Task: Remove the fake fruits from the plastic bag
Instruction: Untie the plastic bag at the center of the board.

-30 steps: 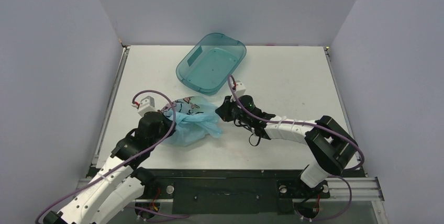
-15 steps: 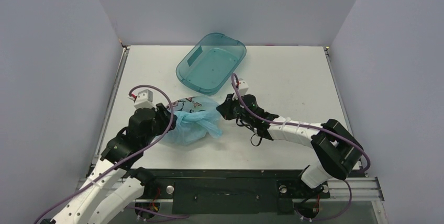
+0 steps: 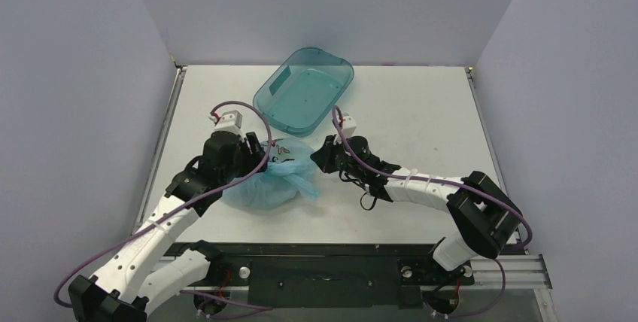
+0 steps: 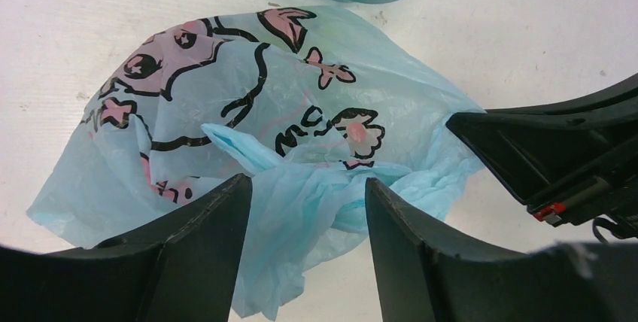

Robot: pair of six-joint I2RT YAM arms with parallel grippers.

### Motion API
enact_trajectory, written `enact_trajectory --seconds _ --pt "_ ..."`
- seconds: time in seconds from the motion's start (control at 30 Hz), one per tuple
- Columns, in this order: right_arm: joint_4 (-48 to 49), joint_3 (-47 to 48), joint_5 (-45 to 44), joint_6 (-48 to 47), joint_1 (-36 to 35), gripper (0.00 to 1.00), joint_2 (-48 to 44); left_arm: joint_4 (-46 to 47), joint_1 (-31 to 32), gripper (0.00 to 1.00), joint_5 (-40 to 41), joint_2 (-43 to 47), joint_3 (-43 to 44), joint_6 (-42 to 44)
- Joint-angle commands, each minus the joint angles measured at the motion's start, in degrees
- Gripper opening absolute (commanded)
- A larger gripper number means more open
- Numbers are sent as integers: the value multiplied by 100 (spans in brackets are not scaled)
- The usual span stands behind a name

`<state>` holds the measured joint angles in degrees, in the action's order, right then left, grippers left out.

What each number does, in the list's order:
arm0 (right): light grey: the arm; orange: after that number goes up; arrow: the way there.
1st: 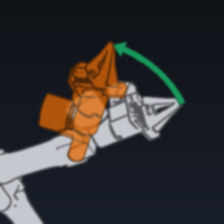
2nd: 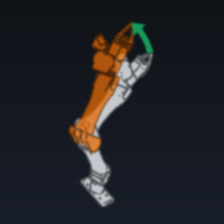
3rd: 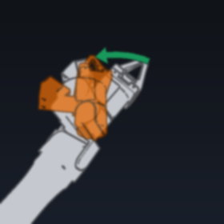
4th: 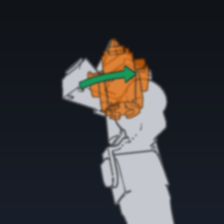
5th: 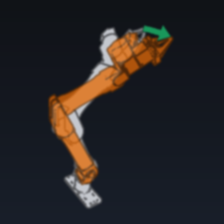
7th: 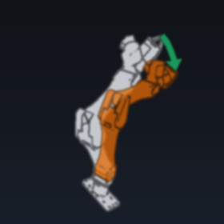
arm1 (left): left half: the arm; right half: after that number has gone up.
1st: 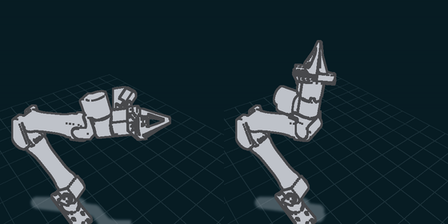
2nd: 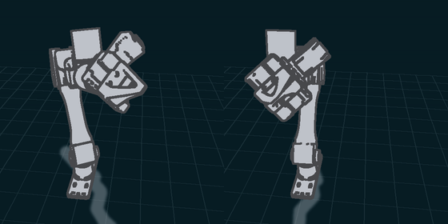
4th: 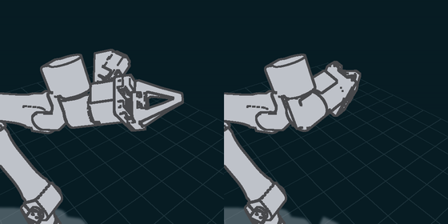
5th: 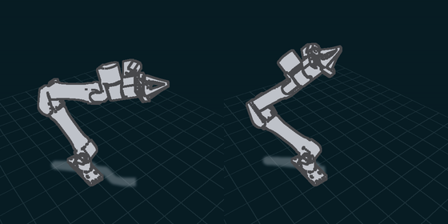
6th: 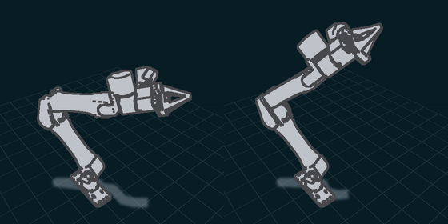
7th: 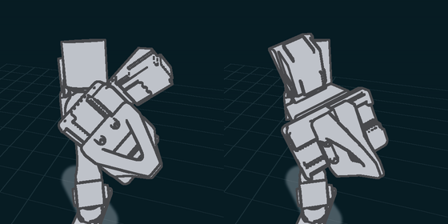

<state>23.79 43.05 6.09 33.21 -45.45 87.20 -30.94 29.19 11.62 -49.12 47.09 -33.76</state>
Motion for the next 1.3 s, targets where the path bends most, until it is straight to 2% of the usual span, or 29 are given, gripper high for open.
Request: enact_trajectory --seconds 0.0,0.03,0.13,0.2,0.37,0.57,0.63,0.67,0.73,0.8,1.03,1.23,1.27 --pt "375 44 88 -88 -29 0 -131 452 -50 58 -378 -269 163 254" --pt "373 45 91 -92 -33 0 -127 454 -46 65 -425 -302 134 271" --pt "380 61 106 -90 -27 0 -110 403 -47 69 -480 -358 50 282" --pt "364 75 122 -88 -32 0 -105 354 -45 66 -536 -307 -30 274" --pt "361 74 130 -78 -27 0 -94 214 -45 52 -591 -92 -301 229" --pt "330 117 130 -85 -24 0 -90 -5 -53 48 -516 -283 -397 272" --pt "315 120 133 -87 -25 0 -100 -47 -65 37 -451 -376 -420 291" --pt "321 122 131 -71 -30 0 -103 -106 -74 22 -349 -377 -425 227" --pt "351 114 136 -28 -27 0 -106 -227 -102 7 -96 -275 -427 47" --pt "348 97 84 115 15 0 -105 -326 -210 0 125 -35 -456 -191" --pt "-69 37 -461 312 481 0 -328 -258 -647 0 175 857 -725 -642" --pt "-466 250 -425 18 519 0 -237 250 -686 0 -575 1057 -1137 -490" --pt "-620 356 -398 -43 506 3 -238 283 -691 0 -666 1042 -1152 -464"
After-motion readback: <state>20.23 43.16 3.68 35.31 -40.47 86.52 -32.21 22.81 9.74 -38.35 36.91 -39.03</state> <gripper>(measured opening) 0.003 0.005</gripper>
